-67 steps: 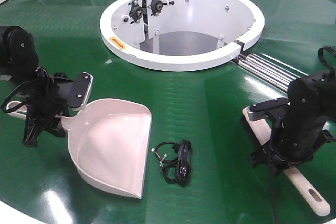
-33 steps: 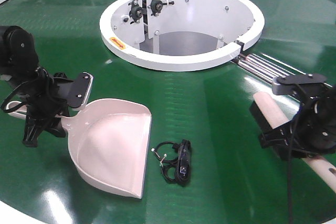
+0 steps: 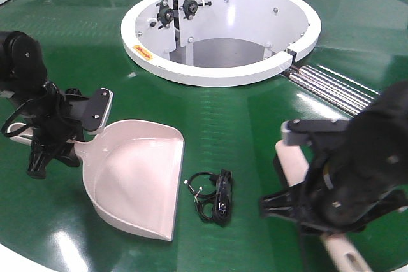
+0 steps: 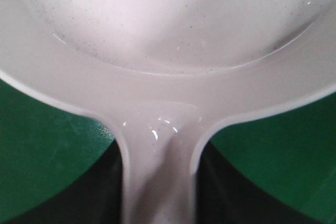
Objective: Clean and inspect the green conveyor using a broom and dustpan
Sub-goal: 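Swing the brush with the right gripper behind the black cable module, then sweep the black module with the brush into the held dustpan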
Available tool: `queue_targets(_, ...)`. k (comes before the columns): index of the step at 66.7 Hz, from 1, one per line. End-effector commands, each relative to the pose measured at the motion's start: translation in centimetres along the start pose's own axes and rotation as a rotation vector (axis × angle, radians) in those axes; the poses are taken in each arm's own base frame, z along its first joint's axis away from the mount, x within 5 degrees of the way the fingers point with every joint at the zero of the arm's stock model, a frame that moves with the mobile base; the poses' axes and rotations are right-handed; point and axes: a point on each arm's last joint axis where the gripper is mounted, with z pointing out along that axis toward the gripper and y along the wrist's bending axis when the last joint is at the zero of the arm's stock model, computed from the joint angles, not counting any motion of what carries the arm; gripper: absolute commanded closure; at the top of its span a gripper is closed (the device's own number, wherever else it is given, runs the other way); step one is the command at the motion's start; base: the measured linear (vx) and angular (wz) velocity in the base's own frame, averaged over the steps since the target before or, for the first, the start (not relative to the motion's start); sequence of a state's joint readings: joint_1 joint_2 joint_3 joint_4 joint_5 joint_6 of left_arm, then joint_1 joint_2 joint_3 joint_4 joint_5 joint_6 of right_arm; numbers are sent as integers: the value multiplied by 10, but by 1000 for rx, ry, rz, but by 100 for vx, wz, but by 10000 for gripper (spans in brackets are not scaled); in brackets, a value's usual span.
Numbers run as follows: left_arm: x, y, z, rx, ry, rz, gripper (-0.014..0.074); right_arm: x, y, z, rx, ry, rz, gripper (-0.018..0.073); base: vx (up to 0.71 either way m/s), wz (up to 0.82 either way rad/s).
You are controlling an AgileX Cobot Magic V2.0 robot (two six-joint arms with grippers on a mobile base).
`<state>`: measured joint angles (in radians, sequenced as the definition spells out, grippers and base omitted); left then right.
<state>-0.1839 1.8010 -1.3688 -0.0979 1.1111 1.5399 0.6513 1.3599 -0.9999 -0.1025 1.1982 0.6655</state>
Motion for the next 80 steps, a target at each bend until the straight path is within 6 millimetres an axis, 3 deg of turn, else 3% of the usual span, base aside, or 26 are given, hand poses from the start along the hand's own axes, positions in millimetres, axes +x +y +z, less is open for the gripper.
queue_targets(1, -5, 1, -22, -70, -23, 4, 604, -1, 15, -1, -6, -34, 60, 563, 0, 0)
queue_targets(21, -5, 1, -22, -70, -23, 4, 604, -5, 54, 48, -49, 126, 94, 563, 0, 0)
queue_targets(33, -5, 1, -22, -70, -23, 4, 604, -11, 70, 64, -156, 127, 86, 563, 0, 0)
queue_targets(44, -5, 1, -22, -70, -23, 4, 604, -14, 78, 68, -230, 108, 53, 563, 0, 0)
queue_targets(69, -5, 1, -22, -70, -23, 4, 604, -33, 72, 68, -281, 113, 44, 563, 0, 0)
queue_targets(80, -5, 1, -22, -70, -23, 4, 604, -46, 86, 64, -295, 145, -6, 563, 0, 0)
